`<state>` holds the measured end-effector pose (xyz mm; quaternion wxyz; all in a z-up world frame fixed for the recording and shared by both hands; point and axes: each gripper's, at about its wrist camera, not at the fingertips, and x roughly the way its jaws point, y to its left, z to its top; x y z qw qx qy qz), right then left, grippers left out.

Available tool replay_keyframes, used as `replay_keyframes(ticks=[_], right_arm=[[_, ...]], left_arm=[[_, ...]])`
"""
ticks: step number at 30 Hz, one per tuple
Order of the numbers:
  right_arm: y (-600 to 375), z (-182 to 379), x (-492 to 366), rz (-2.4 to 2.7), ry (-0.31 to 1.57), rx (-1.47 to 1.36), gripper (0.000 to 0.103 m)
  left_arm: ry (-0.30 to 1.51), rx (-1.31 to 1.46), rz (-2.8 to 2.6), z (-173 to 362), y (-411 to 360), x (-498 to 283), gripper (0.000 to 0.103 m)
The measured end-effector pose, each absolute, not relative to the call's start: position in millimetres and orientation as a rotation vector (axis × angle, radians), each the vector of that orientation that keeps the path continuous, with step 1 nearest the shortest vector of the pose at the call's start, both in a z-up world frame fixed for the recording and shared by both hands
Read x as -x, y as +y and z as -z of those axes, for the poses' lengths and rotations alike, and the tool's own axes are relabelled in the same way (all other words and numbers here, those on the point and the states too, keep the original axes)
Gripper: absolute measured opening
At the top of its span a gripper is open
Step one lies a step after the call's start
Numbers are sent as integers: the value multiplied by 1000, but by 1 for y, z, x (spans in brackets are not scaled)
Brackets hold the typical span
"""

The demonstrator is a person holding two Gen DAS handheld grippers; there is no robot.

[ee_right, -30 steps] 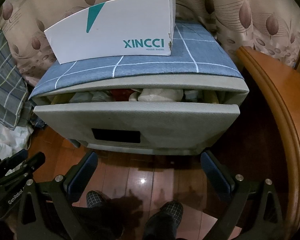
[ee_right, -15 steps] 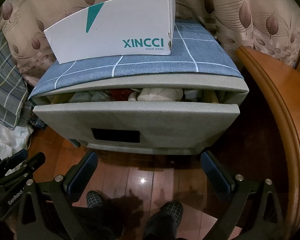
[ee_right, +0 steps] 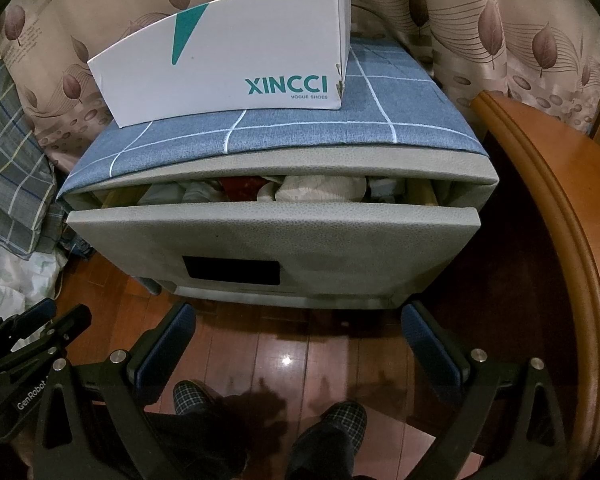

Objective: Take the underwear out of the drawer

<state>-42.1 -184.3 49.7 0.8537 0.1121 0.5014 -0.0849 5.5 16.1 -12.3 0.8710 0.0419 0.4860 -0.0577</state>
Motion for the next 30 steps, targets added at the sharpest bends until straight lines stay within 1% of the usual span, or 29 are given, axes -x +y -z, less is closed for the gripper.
replay_keyframes(ticks=[17,25,30], right_arm=[[-184,-51,44,178,1042,-241,102],[-192,-61,42,160,1017,-293,102],[-197,-71,29,173,989,-220,102]], left_arm=[[986,-79,138,8,14,-6,54],[913,-28,199,-14,17,-13,54],[882,-56,211,-22,14,-36,54]])
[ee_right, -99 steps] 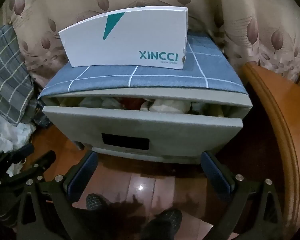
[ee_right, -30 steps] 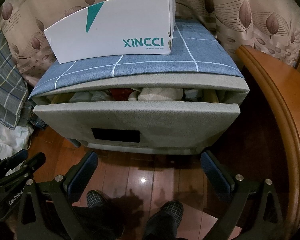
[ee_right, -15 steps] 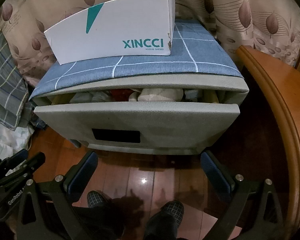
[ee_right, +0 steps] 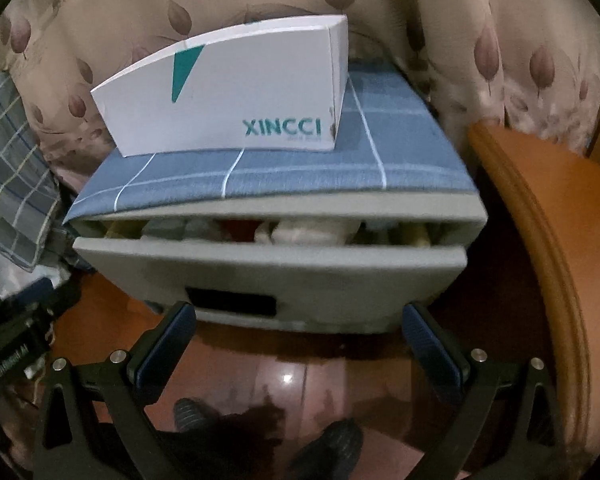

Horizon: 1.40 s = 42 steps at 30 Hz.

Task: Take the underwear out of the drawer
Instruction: 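Move both tools down over the open drawer of underwear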

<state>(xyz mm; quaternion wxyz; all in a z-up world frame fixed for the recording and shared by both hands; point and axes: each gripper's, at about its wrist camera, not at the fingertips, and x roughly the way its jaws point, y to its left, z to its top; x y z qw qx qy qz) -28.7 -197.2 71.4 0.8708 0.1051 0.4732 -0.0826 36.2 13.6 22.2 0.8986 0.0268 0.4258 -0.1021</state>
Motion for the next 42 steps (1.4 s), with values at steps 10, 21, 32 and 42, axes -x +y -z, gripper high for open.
replay_keyframes(ticks=[10,21,32,42], right_arm=[[-219,-49,-14,210,1027,-195,102],[-222,-24,-44,205,1060,-192,102],[-220,-13,-56,194,1084,-217,102],[-223,-5,-69,200,1158,-230,102]], left_arm=[[896,-115,229,-4,1,-87,54],[938,-122,235,22,-10,-120,54],[972,-139,225,40,-21,-137,54],[1032,-151,253,44,-20,-144,55]])
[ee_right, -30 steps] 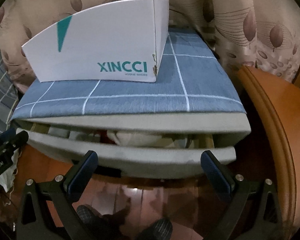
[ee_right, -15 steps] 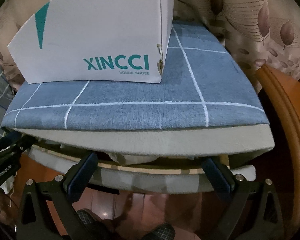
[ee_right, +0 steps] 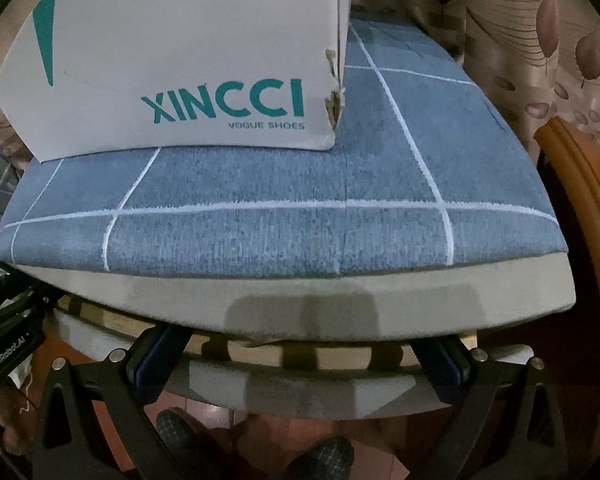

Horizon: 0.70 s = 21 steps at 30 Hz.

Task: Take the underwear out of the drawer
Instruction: 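Move both tools down over the open drawer of underwear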

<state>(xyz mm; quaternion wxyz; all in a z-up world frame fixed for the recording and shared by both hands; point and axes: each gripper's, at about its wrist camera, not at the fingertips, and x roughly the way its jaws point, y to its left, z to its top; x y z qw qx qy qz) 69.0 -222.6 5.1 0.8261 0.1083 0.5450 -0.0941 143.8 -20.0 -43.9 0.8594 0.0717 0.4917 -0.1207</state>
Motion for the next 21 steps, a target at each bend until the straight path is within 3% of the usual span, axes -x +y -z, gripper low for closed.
replay_keyframes(ticks=[21], right_arm=[[-195,2,-12,251,1408,-251,102]], left_arm=[[1255,-211,297,49,1,-68,58]])
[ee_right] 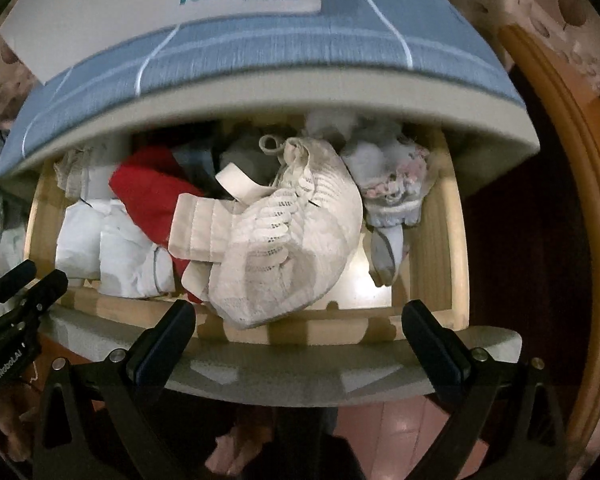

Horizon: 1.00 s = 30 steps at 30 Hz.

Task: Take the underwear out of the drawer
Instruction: 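Move both tools down over the open drawer of underwear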

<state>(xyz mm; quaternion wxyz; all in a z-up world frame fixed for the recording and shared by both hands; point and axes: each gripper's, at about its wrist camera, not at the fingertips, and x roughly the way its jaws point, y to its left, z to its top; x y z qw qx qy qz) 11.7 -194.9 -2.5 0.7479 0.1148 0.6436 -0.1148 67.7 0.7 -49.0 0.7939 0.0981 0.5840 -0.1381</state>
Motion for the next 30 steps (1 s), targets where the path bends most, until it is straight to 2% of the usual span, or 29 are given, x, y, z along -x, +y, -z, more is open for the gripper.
replay_keyframes(ticks=[10,17,25,30], right_arm=[[-196,20,-1,240,1538,-275,102],[-205,25,-43,221,1599,-302,102],[-208,17,-57,188,1578,-321,102],[-218,1,-63,135,1511,-346,102]], left_arm=[[1373,-181,321,54,20,-45,58],[1385,-183,313,56,24,-46,59],[1369,-208,306,50,19,-46,58],[1293,-180,335,20,32,-46,58]])
